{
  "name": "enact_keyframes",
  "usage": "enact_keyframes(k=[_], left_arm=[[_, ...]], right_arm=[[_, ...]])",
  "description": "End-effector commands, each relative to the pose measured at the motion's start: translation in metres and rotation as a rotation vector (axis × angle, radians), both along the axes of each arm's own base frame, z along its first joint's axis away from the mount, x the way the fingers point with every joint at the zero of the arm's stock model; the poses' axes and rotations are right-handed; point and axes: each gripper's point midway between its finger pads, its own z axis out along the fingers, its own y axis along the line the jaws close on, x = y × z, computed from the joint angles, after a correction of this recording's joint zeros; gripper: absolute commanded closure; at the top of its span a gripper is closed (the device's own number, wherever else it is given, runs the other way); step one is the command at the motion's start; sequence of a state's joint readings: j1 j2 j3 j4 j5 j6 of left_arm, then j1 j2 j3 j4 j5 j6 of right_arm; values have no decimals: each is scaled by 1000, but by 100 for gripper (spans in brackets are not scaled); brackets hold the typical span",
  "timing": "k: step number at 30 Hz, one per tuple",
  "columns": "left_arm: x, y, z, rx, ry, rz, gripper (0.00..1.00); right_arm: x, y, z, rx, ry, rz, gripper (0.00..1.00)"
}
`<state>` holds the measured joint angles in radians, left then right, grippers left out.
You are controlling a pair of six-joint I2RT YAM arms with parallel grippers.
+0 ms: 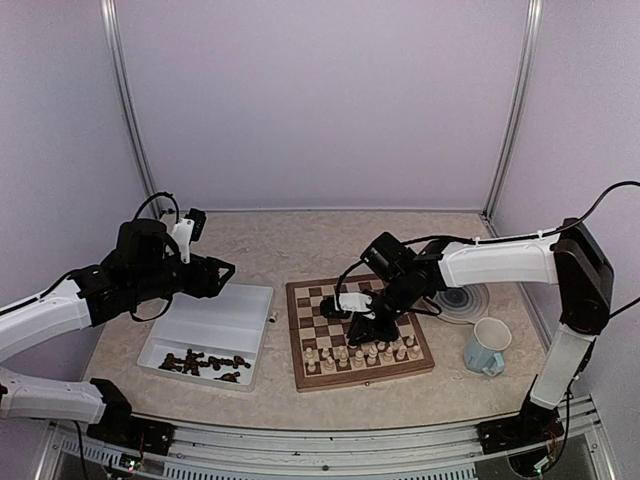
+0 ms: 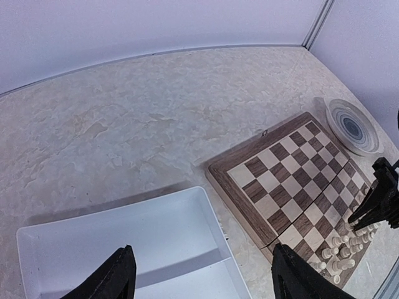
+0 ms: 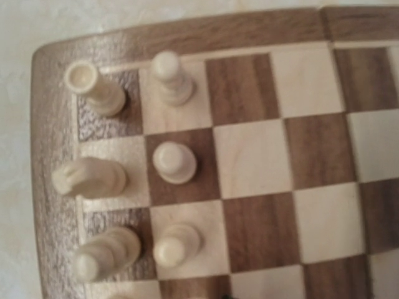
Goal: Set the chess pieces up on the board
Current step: Place the pawn at d2.
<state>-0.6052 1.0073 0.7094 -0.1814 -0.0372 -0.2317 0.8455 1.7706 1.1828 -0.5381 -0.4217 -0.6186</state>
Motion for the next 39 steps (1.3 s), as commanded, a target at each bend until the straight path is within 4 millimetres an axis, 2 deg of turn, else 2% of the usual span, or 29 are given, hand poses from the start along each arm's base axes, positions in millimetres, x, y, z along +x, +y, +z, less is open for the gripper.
enact_keyframes(k=[1, 8, 20, 32, 37, 39], left_arm=[[1, 1, 6, -22, -18, 3, 26], [1, 0, 8, -26, -22, -3, 26], [0, 0, 8, -27, -20, -4, 26], [1, -1, 5, -25, -12, -6, 26], [2, -1, 1, -18, -2, 1, 26], [3, -3, -4, -19, 22, -4, 30]], right_arm=[[-5, 4, -10, -24, 7, 31, 93], [-6, 5, -13, -33, 17, 33, 93], [-3, 4, -19, -57, 22, 23, 83], [-2, 8, -2, -30, 9, 25, 79], [2, 13, 14, -5, 1, 28, 78], [5, 15, 23, 12, -4, 27, 78]])
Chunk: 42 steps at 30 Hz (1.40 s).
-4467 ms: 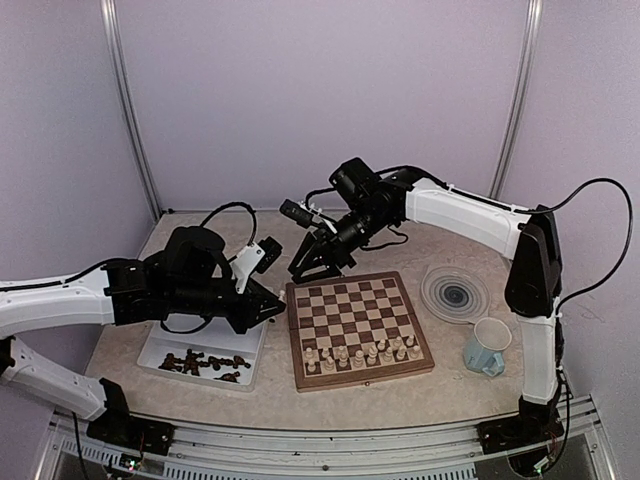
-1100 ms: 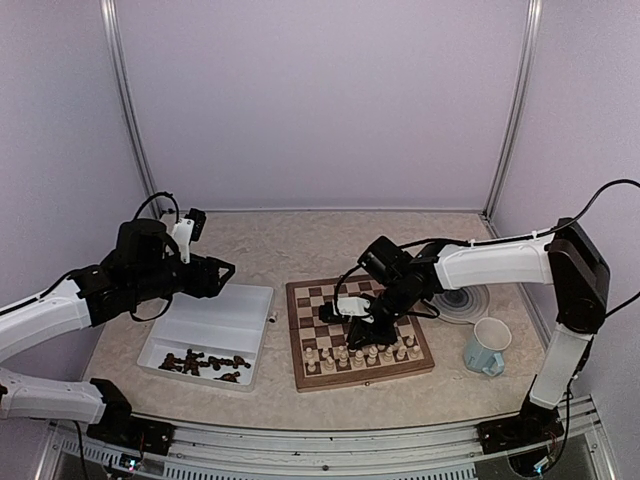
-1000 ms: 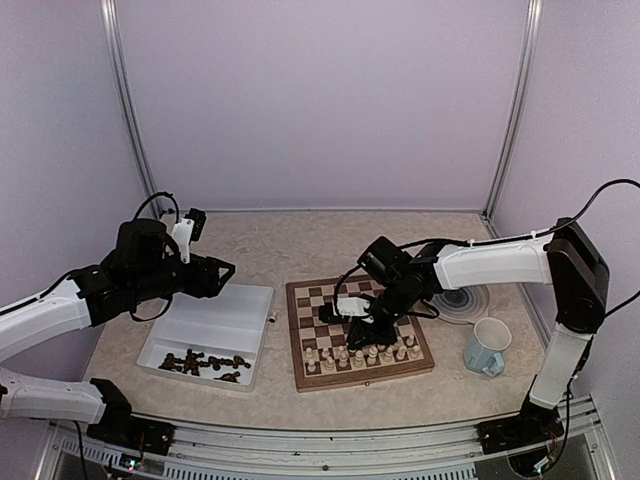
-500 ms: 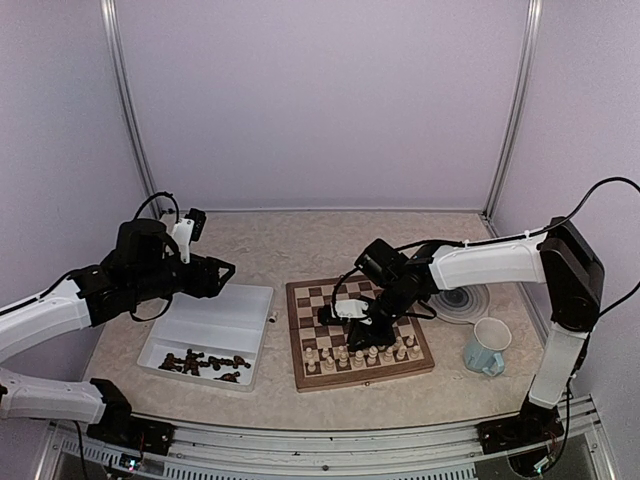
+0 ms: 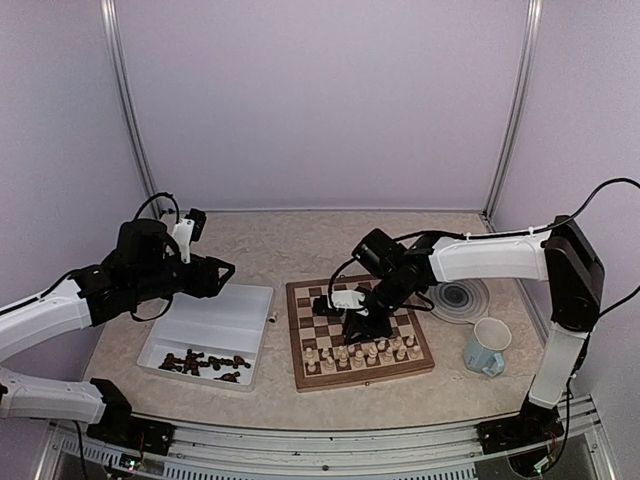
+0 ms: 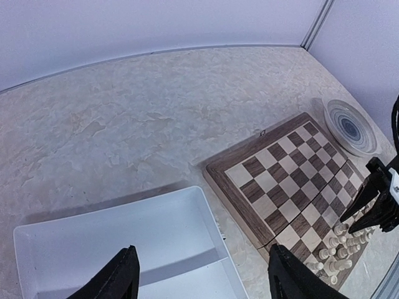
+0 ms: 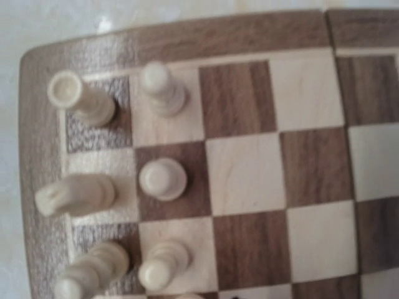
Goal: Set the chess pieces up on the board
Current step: Place the pawn at d2, then pick up the pawn from the center of the board.
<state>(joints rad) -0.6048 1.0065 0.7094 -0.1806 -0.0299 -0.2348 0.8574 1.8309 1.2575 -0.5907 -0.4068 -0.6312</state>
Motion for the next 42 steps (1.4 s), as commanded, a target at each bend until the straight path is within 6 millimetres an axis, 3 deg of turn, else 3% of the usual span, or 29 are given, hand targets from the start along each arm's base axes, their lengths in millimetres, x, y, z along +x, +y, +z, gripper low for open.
enact_keyframes(k=[1, 4, 8, 12, 16, 24, 30, 42], left_arm=[[3, -4, -6, -14, 36, -1, 32], [4, -13, -21, -18, 140, 17, 41], [-9, -45, -37, 30, 226, 10, 43], [-13, -78, -56, 48, 324, 15, 48], [-9, -97, -80, 79, 407, 50, 50], [-1, -110, -116, 66, 507, 119, 52], [-4, -126, -144, 65, 579, 103, 54], [6, -100, -167, 204, 591, 259, 51]], right_arm=[[4, 8, 33, 58, -12, 8, 77], [13, 8, 50, 92, -15, -10, 77], [25, 2, 71, 137, -32, -49, 76], [35, -10, 81, 155, -61, -91, 76], [44, -22, 89, 169, -77, -137, 76], [56, -51, 103, 220, -101, -233, 75], [55, -60, 102, 226, -105, -252, 75], [50, -62, 94, 229, -80, -252, 75]])
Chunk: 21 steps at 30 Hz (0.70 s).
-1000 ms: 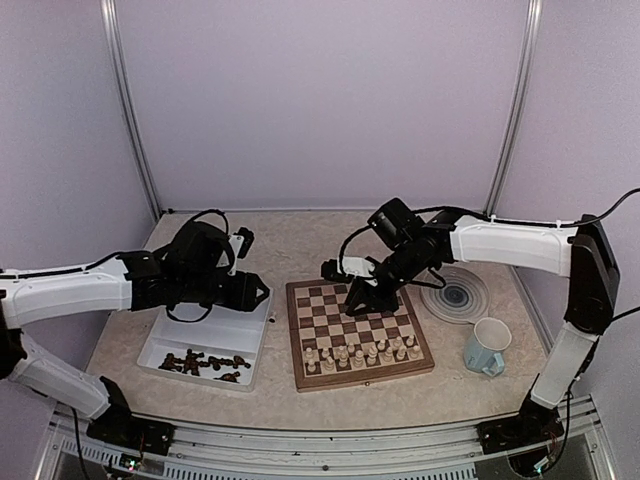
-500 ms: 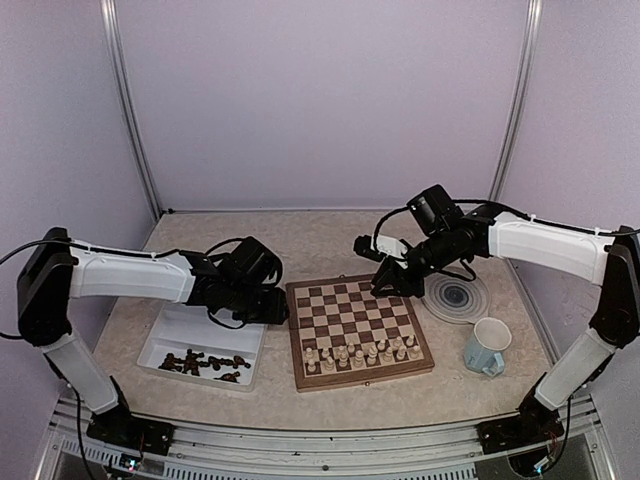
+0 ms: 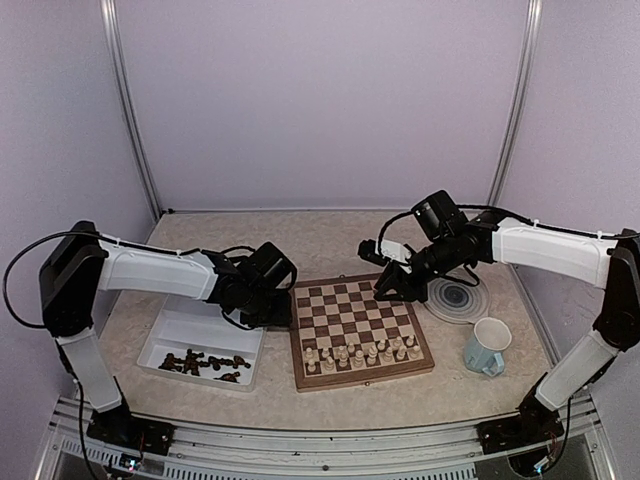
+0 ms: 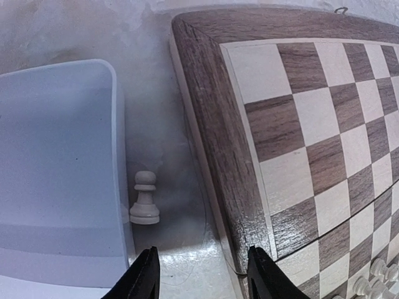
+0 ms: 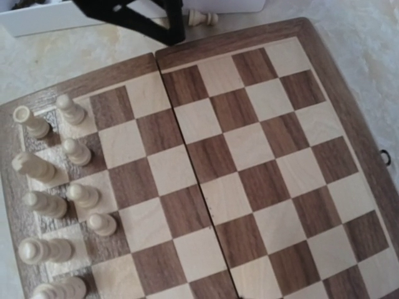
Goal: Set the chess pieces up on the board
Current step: Pick up the pawn from the center of the board.
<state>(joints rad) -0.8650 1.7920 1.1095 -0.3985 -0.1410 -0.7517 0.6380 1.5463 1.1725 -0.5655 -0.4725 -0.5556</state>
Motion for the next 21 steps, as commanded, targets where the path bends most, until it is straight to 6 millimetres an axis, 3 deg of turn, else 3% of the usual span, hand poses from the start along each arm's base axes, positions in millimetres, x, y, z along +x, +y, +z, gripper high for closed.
enact_keyframes(k=[1, 11, 21], left_arm=[[5, 12, -6, 83, 1, 46, 51], [15, 24, -26, 144, 19, 58, 51], [20, 32, -26, 173, 16, 60, 51]], right_arm=[[-1, -1, 7, 31, -3, -6, 75], [-2, 0, 2, 31, 16, -3, 75], [-2, 1, -2, 27, 26, -2, 75]])
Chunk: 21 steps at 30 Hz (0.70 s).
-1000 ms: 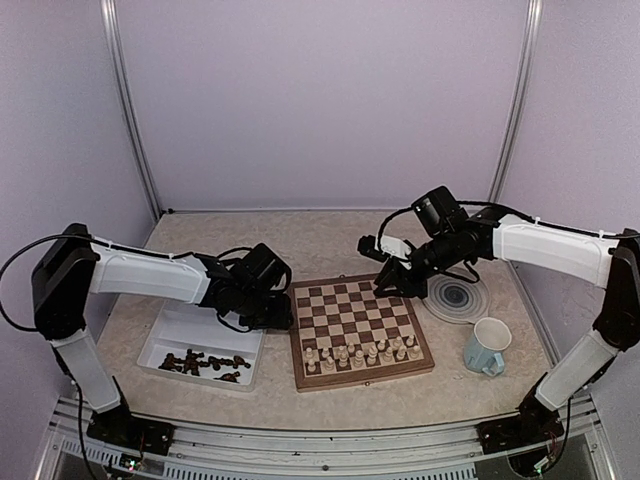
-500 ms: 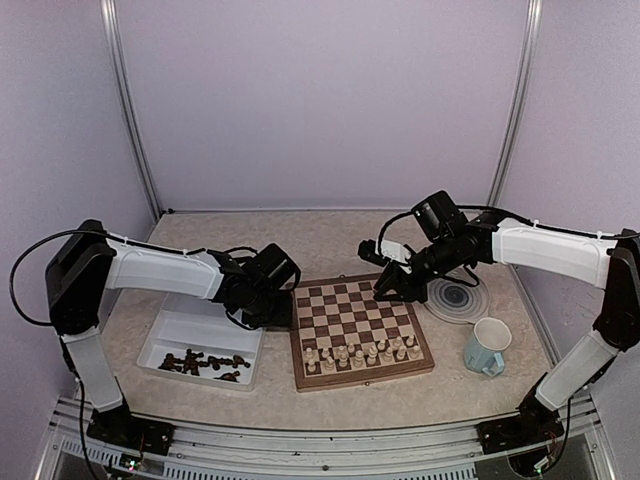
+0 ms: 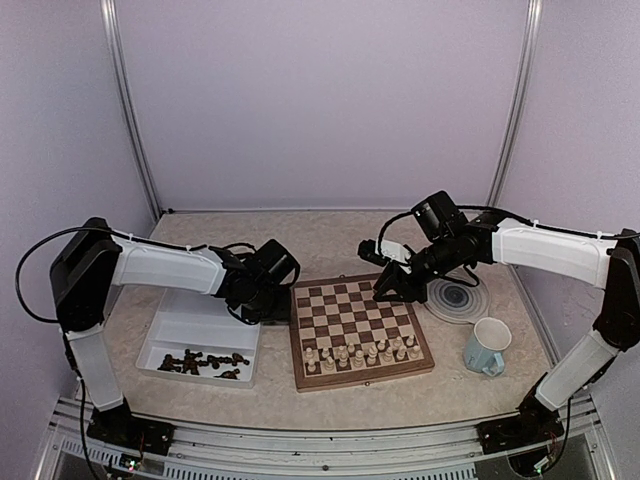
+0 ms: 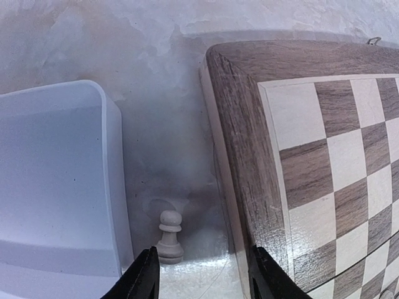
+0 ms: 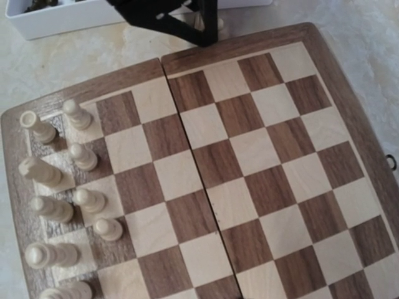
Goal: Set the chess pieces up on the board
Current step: Pick up the pawn from the center of the board.
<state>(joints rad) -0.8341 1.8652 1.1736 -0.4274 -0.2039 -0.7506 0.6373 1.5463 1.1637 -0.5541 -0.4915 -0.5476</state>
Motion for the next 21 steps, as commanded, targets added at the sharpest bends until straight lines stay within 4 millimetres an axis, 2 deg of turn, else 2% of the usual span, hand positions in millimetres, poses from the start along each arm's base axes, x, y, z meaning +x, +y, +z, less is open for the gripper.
enact_keyframes(k=[1, 4, 7, 14, 21], left_arm=[[-3, 23, -16, 109, 37, 3, 52], [-5, 30, -14, 116, 45, 6, 58], [-11, 34, -17, 106, 53, -12, 57], [1, 24, -18, 120, 40, -53, 56], [2, 26, -30, 111, 83, -69, 62]], right_arm=[[1, 0, -2, 11, 16, -7, 75], [1, 1, -4, 11, 23, -7, 75], [2, 3, -4, 8, 37, -4, 75], [4, 6, -4, 10, 44, -1, 75], [3, 2, -3, 8, 26, -9, 75]])
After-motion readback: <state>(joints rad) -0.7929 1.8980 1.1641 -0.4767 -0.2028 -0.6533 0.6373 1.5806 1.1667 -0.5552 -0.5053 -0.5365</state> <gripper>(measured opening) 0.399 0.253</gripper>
